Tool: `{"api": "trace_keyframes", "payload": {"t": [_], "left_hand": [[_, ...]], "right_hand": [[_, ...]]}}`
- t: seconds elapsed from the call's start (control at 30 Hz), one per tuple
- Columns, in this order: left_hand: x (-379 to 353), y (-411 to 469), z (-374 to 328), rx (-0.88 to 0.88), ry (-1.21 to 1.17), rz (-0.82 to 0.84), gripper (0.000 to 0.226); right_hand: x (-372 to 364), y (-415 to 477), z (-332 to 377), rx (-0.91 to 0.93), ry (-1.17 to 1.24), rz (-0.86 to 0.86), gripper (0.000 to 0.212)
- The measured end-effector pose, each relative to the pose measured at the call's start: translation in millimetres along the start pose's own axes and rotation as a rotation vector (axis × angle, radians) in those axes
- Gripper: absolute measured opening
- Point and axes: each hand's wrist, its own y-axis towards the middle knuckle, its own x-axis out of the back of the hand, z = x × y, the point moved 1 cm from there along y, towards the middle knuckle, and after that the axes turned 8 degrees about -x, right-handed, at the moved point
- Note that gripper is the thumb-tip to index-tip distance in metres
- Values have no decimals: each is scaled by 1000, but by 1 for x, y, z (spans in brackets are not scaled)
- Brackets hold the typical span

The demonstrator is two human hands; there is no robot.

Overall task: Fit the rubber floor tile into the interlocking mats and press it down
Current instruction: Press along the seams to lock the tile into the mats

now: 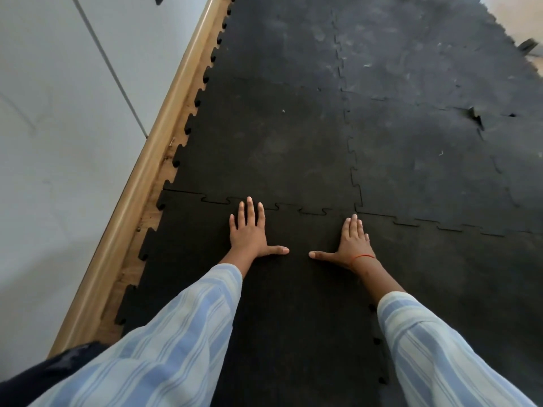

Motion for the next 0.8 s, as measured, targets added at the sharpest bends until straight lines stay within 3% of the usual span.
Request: {"api": "trace_keyframes", "payload": {"t": [0.27, 0.4, 0.5, 0.6, 0.7, 0.8], "left_hand": [[-5, 5, 6, -79, 52, -18, 130], [-8, -2, 1, -176, 100, -25, 108], [-14, -1, -18, -309, 153, -27, 83], [-18, 6, -50, -455, 215, 0, 66], [-20, 17, -83, -559, 272, 27, 60], [-24, 28, -106, -571, 285, 36, 59]], "right_hand": [[2, 10, -2, 28, -70, 79, 145], [10, -1, -3, 45, -7, 90, 140], [-11, -19, -16, 34, 56, -29, 126], [-46, -40, -37, -13, 53, -140, 97], [-56, -42, -50, -23, 51, -150, 77], [-56, -35, -54, -21, 22, -140, 74]]}}
